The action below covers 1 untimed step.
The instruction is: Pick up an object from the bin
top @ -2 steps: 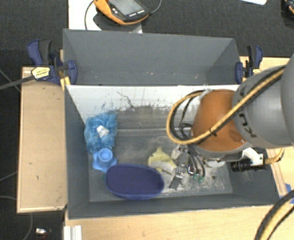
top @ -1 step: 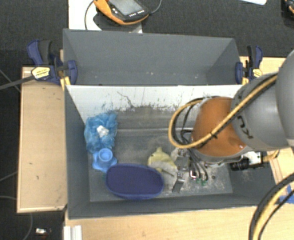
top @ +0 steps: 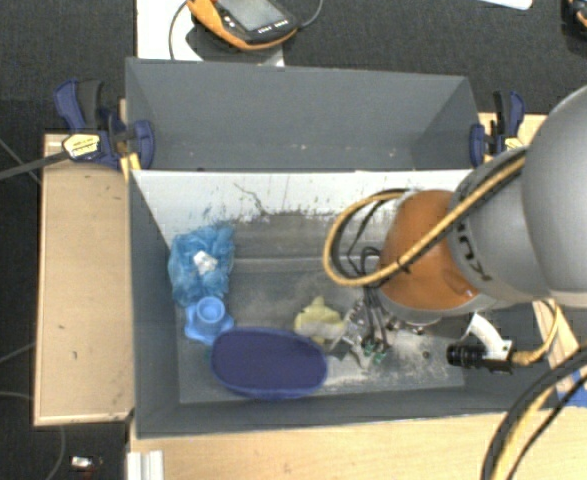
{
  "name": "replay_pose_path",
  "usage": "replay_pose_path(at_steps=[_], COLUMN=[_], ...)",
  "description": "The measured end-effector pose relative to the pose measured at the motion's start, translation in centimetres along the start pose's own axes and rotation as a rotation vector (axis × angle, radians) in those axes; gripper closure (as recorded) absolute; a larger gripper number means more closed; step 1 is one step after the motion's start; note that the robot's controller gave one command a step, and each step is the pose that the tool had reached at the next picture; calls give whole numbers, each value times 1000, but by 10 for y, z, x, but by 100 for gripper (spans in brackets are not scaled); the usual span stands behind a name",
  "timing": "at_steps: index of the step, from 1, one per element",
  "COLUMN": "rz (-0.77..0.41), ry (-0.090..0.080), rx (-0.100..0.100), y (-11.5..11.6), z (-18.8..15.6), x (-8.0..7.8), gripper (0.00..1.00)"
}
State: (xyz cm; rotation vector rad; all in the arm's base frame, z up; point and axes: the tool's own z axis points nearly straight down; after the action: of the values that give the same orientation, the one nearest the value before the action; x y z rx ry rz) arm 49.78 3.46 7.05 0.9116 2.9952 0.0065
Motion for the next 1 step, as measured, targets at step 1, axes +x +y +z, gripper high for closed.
replay_pose_path(at_steps=[1], rz=[0], ry=[0], rx=[0], y=[0], z=[0], x=[0], gripper=[100])
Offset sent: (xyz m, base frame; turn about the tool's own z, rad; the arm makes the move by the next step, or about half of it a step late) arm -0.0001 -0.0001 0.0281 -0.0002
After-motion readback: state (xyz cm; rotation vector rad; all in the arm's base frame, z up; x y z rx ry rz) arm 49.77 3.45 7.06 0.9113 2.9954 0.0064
